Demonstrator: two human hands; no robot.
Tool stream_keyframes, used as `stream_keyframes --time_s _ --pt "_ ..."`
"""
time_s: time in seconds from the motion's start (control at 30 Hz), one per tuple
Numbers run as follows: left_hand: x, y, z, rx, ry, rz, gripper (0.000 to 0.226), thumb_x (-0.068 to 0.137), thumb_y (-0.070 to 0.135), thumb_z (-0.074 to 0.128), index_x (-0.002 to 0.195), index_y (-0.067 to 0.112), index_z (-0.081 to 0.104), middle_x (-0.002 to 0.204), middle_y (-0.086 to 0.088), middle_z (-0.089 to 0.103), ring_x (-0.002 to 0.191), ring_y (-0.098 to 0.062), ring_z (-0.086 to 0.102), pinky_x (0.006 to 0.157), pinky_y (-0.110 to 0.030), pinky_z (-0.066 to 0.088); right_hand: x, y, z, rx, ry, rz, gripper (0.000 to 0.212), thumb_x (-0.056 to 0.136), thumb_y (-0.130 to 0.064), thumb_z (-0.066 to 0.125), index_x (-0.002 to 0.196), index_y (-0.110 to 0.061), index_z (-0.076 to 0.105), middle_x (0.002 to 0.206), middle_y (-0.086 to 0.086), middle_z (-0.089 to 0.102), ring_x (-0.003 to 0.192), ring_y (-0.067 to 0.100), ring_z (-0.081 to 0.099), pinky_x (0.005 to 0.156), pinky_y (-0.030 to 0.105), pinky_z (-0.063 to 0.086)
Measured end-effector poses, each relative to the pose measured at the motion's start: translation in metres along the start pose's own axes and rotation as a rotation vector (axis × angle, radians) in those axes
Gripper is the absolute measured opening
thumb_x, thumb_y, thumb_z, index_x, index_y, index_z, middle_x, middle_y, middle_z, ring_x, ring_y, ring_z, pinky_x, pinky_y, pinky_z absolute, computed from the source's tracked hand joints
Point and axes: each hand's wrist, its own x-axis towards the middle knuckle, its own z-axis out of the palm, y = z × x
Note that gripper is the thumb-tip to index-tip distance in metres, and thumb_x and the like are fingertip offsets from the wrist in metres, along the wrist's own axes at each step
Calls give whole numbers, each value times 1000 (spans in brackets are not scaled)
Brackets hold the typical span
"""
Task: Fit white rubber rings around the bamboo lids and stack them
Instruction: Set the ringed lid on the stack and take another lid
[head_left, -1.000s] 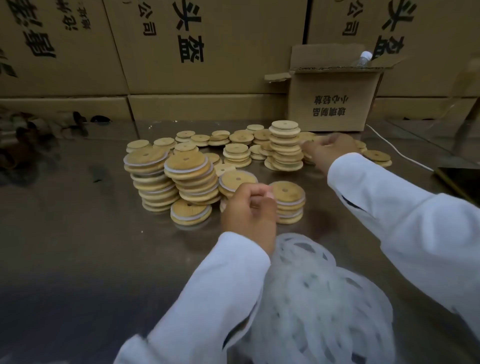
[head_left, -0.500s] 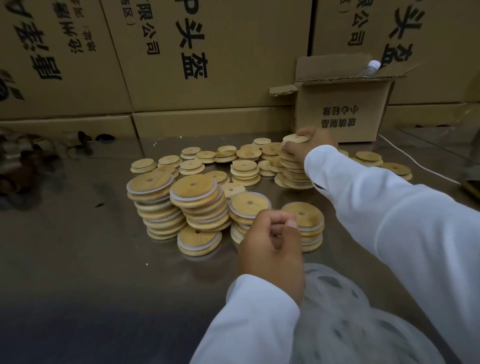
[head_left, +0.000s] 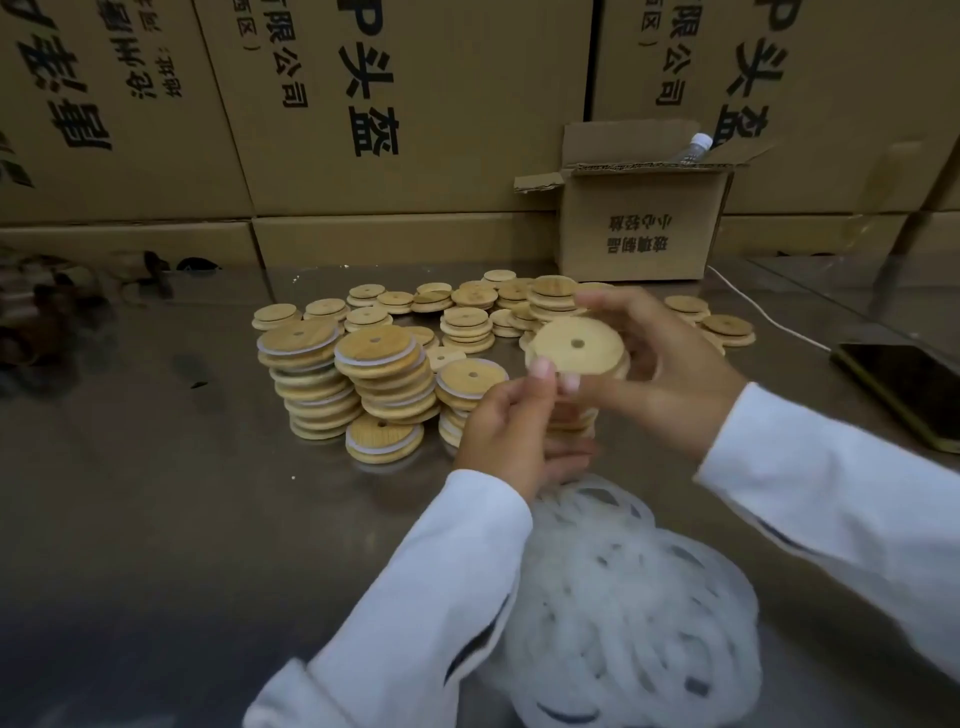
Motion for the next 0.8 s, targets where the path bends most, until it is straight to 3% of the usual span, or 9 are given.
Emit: stream_keyframes --time_s 0.1,0.17,0.27,0.4,0.47,0.53,0.6,0.67,0.8 --pt "-3 1 -3 70 31 23 33 81 43 57 94 13 64 89 -12 68 84 -28 66 65 -33 56 -27 3 12 -51 5 -69 67 64 -17 80 116 -37 44 116 -20 52 110 -7 49 92 10 38" --pt "-4 -1 -5 221 72 88 10 88 28 57 86 20 63 83 -5 65 84 -25 61 66 -30 50 -38 8 19 -108 -37 -100 73 62 -18 82 118 -41 41 122 -18 52 117 -3 46 98 17 38" --pt "-4 -3 -8 287 75 132 7 88 24 58 83 26 60 80 0 63 85 -24 60 77 -36 50 -45 16 15 -59 -98 -86 79 62 -30 84 124 -43 38 131 -19 49 124 -5 41 102 15 34" --pt "-2 -1 -12 206 100 138 7 88 19 59 85 26 62 86 -3 62 97 -30 59 91 -52 49 -45 30 1 -94 51 43 35 79 -31 67 109 -40 52 110 -18 59 106 -8 52 87 6 38" --pt "1 -1 -15 144 97 125 9 88 18 59 86 26 63 89 -4 62 102 -32 59 86 -53 52 -43 39 -2 -263 35 139 13 83 -25 63 87 -37 58 95 -14 62 91 0 55 76 7 39" --pt "1 -2 -16 86 72 100 10 88 18 58 86 27 63 91 -2 60 98 -29 59 69 -43 58 -43 44 -4 -383 -96 186 11 84 -26 63 77 -35 61 88 -9 62 83 4 54 66 9 37" --pt "0 -1 -16 51 64 90 9 89 21 57 86 27 62 94 -1 57 96 -25 58 58 -32 58 -43 43 -4 -449 -239 189 4 83 -29 63 87 -30 66 88 -4 57 86 10 52 67 17 36" --pt "-1 -2 -16 28 69 86 7 88 22 57 88 27 62 98 -2 56 98 -25 58 56 -30 57 -43 44 -3 -507 -316 159 13 84 -32 63 95 -28 67 88 -5 50 91 12 47 71 20 33" --pt "-1 -4 -16 15 77 66 5 88 24 57 89 26 62 99 -3 56 99 -27 58 55 -31 57 -44 41 0 -399 -261 169 4 81 -27 67 78 -29 66 85 -9 50 87 10 50 74 19 39"
